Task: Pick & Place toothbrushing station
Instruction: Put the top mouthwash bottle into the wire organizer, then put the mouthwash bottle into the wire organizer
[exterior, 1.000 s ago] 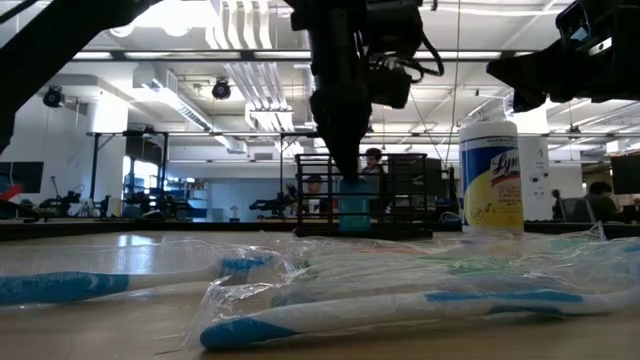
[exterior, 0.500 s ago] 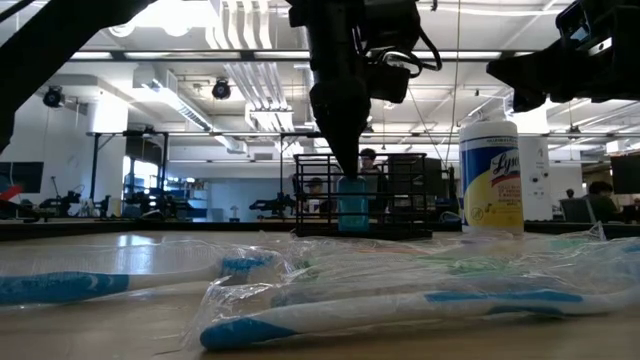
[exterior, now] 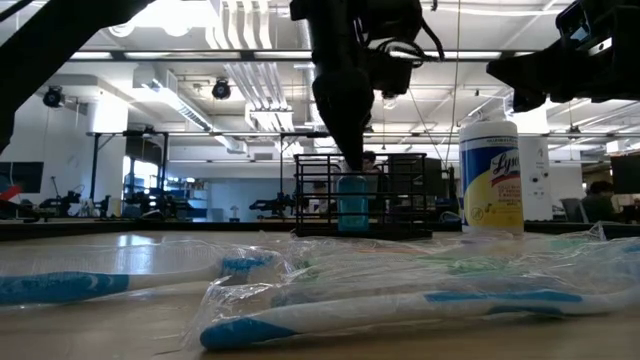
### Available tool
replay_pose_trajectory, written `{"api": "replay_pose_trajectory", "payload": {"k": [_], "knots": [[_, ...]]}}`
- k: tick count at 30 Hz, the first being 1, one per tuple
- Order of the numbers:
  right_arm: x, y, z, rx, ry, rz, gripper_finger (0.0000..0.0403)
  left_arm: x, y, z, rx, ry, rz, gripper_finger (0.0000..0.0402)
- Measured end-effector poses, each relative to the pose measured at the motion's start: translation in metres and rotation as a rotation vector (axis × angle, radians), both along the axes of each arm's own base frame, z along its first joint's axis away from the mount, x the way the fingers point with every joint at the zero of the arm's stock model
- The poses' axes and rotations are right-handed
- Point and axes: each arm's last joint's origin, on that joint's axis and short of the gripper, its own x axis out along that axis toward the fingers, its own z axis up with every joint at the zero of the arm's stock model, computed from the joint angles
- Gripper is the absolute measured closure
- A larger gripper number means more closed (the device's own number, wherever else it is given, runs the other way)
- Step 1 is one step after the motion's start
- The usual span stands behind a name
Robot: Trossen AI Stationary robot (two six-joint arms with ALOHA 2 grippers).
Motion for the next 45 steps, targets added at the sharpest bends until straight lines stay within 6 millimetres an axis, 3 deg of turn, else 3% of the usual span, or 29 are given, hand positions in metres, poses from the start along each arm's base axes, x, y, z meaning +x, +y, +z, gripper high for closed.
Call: {"api": "replay_pose_trajectory", "payload": {"k": [10,17,20,23,27,31,34,39,45], "knots": [[0.000,0.000,0.000,0.000,0.001,0.001,0.0394,-0.015,0.000,0.040,0.017,0.035,0.010,0.0185],[0.000,0.000,-0.004,0.003,0.041,0.001,0.0394,-0.060,-0.009,0.082,0.007,-0.099,0.034,0.0245],[0.000,0.000,-0.005,0.017,0.052,0.002,0.0394,-0.089,-0.010,0.088,-0.001,-0.231,0.087,0.0285],[0.000,0.000,-0.005,0.039,0.051,0.004,0.0394,-0.124,-0.010,0.072,-0.023,-0.368,0.186,0.0333],[0.001,0.000,-0.006,0.065,0.054,0.006,0.0394,-0.168,-0.015,0.025,-0.129,-0.577,0.323,0.0391],[0.001,0.000,-0.007,0.077,0.063,0.007,0.0394,-0.205,-0.021,-0.019,-0.221,-0.711,0.386,0.0394],[0.002,0.000,-0.007,0.077,0.069,0.007,0.0394,-0.224,-0.023,-0.041,-0.256,-0.798,0.385,0.0398],[0.002,0.000,-0.006,0.093,0.058,0.008,0.0394,-0.247,-0.024,-0.047,-0.240,-1.027,0.206,0.0398],[0.002,0.000,-0.006,0.113,0.057,0.011,0.0394,-0.273,-0.015,-0.027,-0.166,-1.175,0.095,0.0399]]}}
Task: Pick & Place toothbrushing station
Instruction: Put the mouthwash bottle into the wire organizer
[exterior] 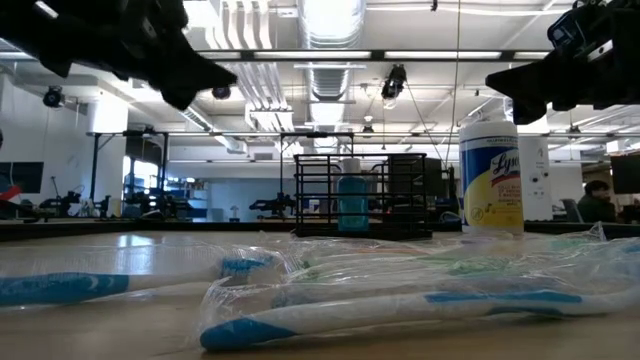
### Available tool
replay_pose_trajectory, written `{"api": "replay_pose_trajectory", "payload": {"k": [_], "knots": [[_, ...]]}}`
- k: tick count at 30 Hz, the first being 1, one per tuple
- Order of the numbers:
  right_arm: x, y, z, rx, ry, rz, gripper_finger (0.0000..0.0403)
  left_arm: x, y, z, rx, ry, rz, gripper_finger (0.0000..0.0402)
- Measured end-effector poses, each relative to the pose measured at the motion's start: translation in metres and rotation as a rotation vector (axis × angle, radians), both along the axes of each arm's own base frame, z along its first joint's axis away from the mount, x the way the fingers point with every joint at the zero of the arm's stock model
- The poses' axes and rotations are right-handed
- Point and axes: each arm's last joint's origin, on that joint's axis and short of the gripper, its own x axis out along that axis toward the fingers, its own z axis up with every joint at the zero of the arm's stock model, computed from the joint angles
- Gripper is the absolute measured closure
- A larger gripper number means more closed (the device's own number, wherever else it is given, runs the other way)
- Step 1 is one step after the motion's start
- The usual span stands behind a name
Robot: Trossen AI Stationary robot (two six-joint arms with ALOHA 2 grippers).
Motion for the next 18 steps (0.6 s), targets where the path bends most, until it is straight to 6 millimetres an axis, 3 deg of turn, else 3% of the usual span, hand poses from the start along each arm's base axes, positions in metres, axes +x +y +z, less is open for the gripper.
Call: {"api": "replay_pose_trajectory", "payload": {"k": [5,13,15,18], "knots": [[0.000,0.000,0.000,0.018,-0.001,0.003,0.0394,-0.022,0.001,0.009,0.069,-0.101,-0.037,0.0400],[0.000,0.000,0.001,0.012,0.003,0.016,0.0394,-0.040,-0.001,-0.008,0.039,-0.129,-0.062,0.0397],[0.001,0.002,0.008,0.011,0.049,0.055,0.0394,-0.042,-0.001,-0.014,0.010,-0.125,-0.060,0.0393],[0.000,0.003,0.035,0.039,0.183,0.080,0.0394,-0.045,-0.001,-0.018,0.002,-0.131,-0.060,0.0387]]}}
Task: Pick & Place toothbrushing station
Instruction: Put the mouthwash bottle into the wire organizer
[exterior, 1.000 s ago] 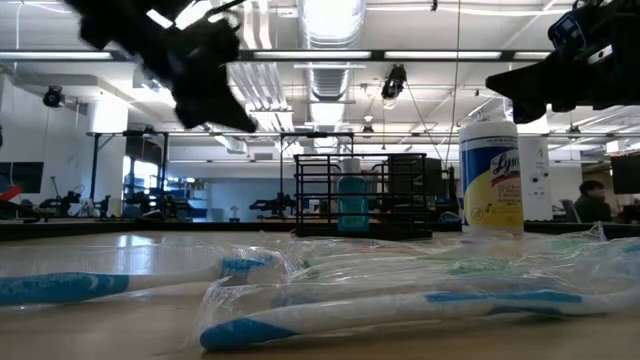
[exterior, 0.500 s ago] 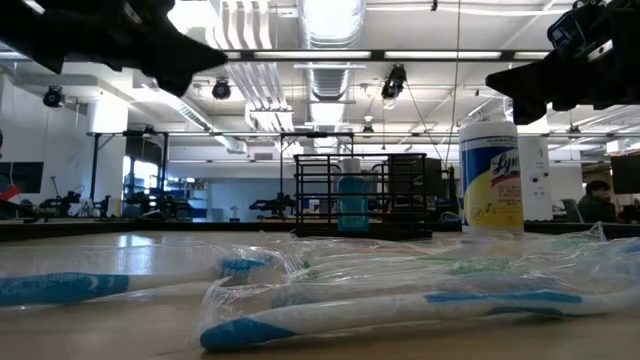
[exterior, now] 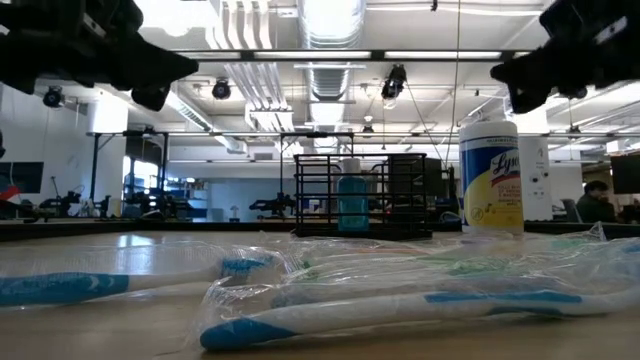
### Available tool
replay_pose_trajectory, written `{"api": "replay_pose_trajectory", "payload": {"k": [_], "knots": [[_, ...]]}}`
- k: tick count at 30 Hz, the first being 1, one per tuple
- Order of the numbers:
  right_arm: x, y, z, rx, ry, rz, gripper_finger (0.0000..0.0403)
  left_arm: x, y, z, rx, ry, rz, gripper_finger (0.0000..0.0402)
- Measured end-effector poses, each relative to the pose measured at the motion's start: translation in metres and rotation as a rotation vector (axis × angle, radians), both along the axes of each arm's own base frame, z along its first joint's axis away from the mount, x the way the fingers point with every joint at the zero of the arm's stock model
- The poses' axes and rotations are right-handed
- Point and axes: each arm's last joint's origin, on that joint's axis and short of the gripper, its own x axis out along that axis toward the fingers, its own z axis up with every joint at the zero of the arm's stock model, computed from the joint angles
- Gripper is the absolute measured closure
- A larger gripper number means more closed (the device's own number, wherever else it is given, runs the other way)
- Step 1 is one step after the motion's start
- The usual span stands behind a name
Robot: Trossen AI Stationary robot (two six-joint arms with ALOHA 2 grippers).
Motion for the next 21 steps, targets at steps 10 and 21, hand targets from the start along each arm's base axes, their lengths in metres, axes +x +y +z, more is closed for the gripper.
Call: {"api": "replay_pose_trajectory", "payload": {"k": [10,21], "knots": [[-0.001,0.016,0.090,0.107,0.413,0.072,0.0394,-0.002,0.000,0.002,0.013,-0.011,0.000,0.0388],[0.028,0.099,0.134,0.111,0.808,0.151,0.0394,-0.002,0.000,-0.002,0.002,0.029,0.001,0.0390]]}}
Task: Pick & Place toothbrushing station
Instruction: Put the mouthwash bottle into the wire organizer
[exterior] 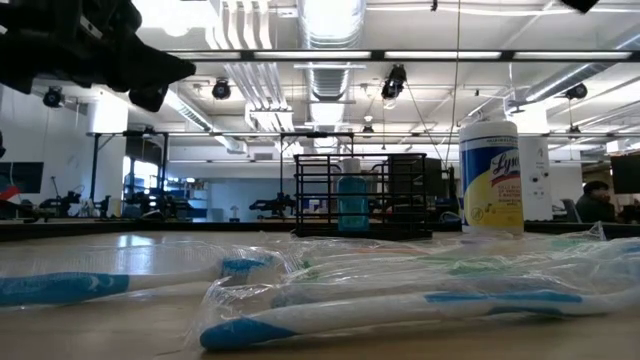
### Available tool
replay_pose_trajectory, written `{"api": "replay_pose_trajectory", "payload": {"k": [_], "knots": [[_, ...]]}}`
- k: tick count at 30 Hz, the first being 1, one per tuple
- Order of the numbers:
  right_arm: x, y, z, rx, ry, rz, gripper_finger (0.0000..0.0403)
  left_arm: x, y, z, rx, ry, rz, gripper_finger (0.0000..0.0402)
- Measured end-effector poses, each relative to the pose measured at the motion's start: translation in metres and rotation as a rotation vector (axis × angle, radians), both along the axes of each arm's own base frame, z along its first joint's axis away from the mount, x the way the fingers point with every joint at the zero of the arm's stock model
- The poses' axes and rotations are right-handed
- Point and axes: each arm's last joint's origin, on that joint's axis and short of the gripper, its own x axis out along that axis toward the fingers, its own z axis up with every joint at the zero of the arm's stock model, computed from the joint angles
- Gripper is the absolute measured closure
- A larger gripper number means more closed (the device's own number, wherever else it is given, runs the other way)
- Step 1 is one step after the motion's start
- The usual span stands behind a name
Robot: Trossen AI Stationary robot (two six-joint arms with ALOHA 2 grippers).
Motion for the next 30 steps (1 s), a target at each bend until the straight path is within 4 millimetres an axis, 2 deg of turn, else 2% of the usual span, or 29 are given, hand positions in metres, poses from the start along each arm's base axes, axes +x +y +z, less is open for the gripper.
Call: {"api": "replay_pose_trajectory", "payload": {"k": [7,10,13,19,24,30], "knots": [[0.016,0.085,-0.003,-0.011,0.112,0.106,0.0387,0.000,0.000,-0.001,-0.001,0.008,0.000,0.0390],[0.022,0.117,-0.009,-0.007,0.153,0.102,0.0365,0.000,0.000,-0.001,-0.002,0.013,-0.001,0.0390],[0.028,0.141,-0.015,-0.036,0.187,0.116,0.0334,0.000,0.000,-0.001,-0.002,0.013,-0.002,0.0390],[0.042,0.173,-0.047,-0.264,0.274,0.279,0.0270,0.000,0.000,-0.001,-0.002,0.016,-0.002,0.0390],[0.051,0.191,-0.068,-0.287,0.384,0.329,0.0224,0.000,0.000,-0.001,0.007,0.015,-0.002,0.0390],[0.052,0.203,-0.071,-0.300,0.460,0.360,0.0185,0.000,0.000,-0.001,0.031,0.016,-0.003,0.0390]]}}
